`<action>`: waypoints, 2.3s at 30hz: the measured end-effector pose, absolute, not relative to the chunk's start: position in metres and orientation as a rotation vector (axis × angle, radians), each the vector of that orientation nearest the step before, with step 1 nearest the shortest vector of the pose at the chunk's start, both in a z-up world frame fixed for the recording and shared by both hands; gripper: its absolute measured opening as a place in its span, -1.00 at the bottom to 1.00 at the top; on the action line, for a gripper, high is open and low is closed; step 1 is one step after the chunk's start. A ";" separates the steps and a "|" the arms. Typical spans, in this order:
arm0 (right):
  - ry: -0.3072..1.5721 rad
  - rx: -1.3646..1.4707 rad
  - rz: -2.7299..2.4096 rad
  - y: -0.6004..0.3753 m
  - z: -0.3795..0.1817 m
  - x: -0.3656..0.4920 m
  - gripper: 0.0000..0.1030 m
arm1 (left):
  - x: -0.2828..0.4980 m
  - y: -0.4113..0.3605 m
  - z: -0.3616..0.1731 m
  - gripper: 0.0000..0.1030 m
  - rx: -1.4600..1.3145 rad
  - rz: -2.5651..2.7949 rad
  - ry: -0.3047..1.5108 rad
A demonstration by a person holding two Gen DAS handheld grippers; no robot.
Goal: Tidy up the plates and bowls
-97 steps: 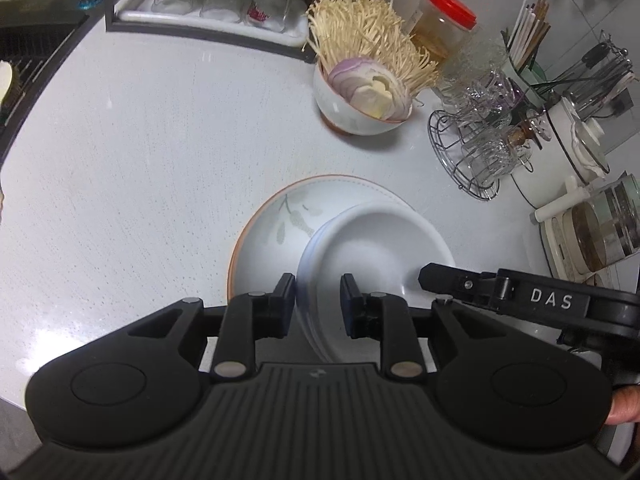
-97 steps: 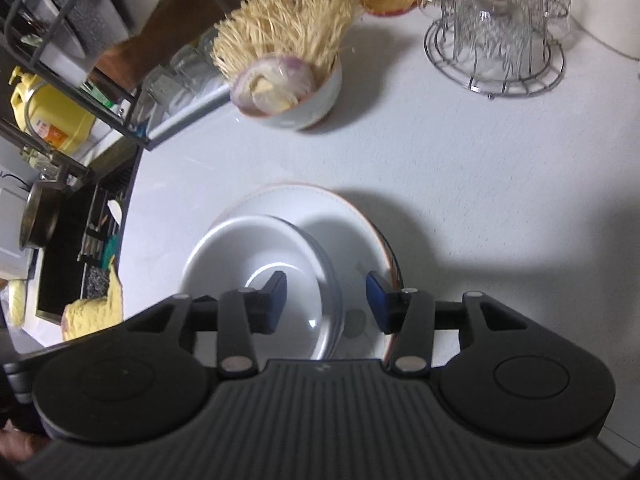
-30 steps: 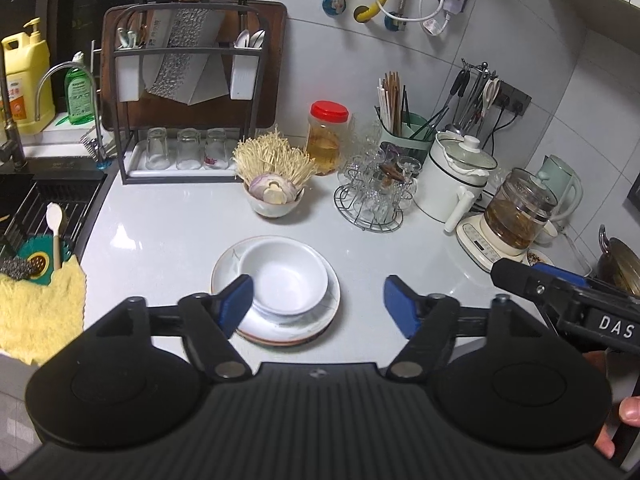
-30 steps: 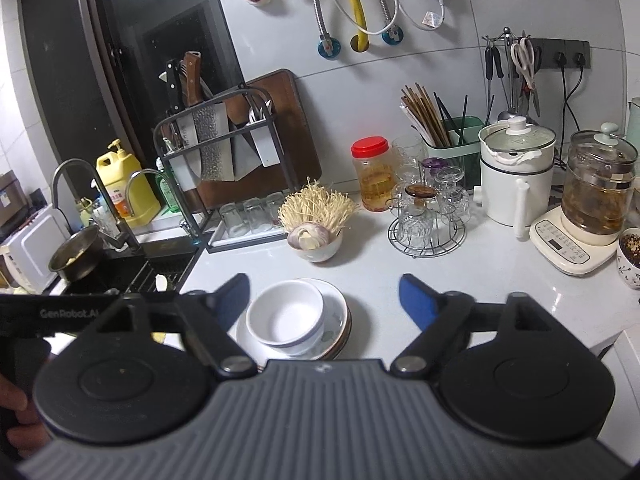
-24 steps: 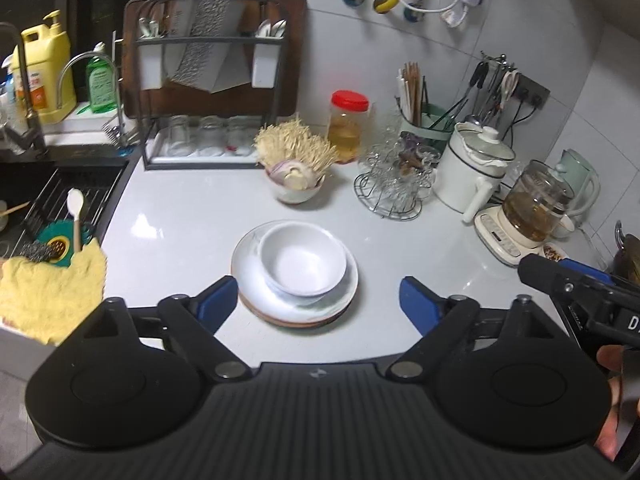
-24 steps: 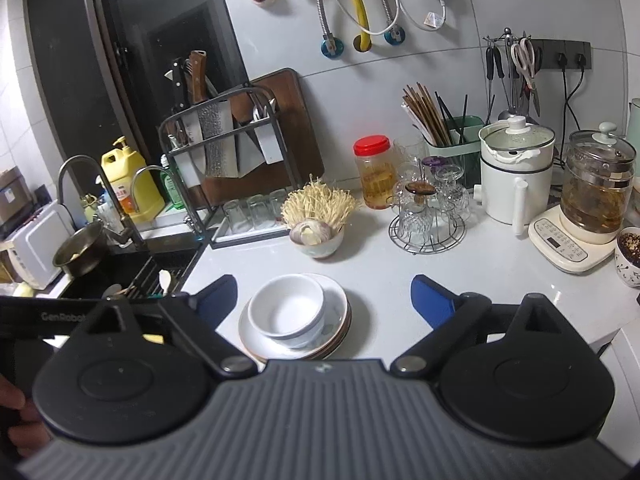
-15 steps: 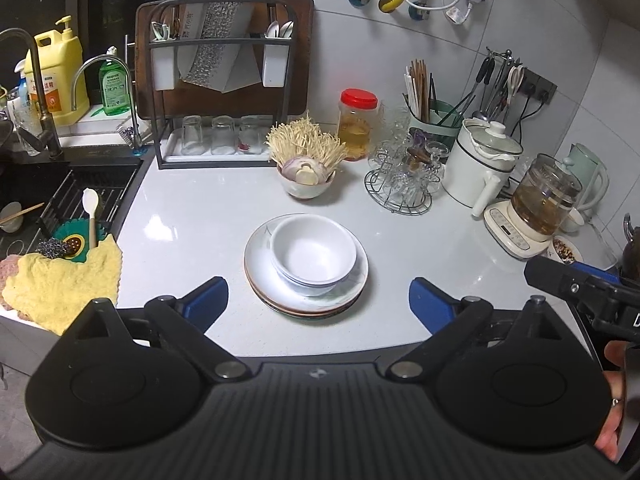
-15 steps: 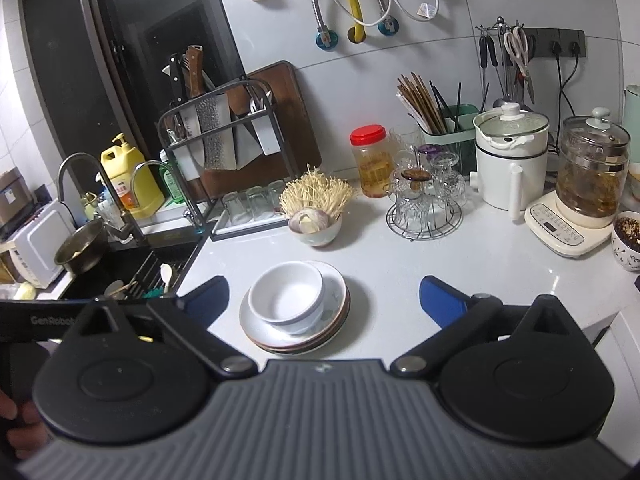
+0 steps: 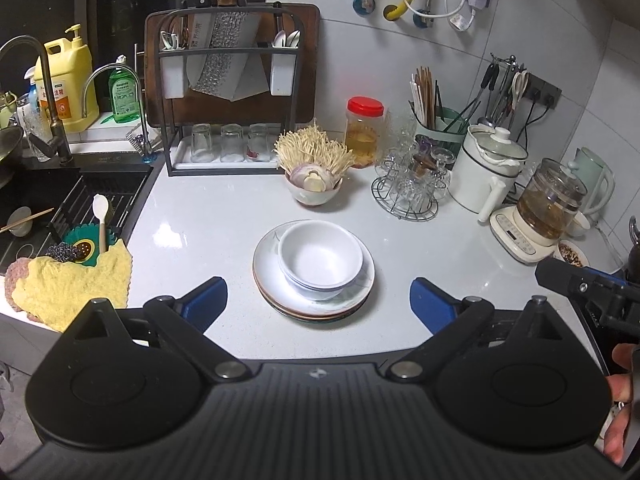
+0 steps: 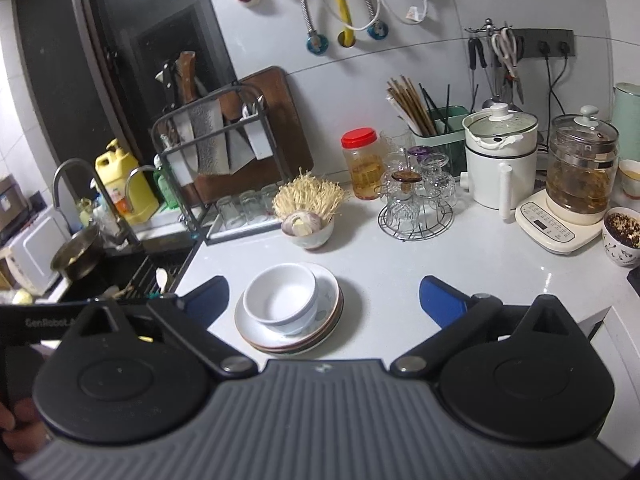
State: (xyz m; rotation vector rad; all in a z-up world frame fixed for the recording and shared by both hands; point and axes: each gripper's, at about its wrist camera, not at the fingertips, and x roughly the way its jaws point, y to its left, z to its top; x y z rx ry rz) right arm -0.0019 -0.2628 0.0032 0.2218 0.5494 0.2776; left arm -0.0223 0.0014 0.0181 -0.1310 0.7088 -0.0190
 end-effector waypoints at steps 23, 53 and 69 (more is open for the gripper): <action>0.578 0.192 0.270 -0.261 0.000 0.003 1.00 | -0.016 0.002 0.014 0.93 -0.118 0.009 0.732; 0.630 0.170 0.280 -0.261 -0.011 0.016 1.00 | -0.004 0.004 0.004 0.93 -0.106 0.021 0.778; 0.640 0.170 0.289 -0.261 -0.011 0.022 1.00 | 0.001 0.000 0.003 0.93 -0.111 0.016 0.783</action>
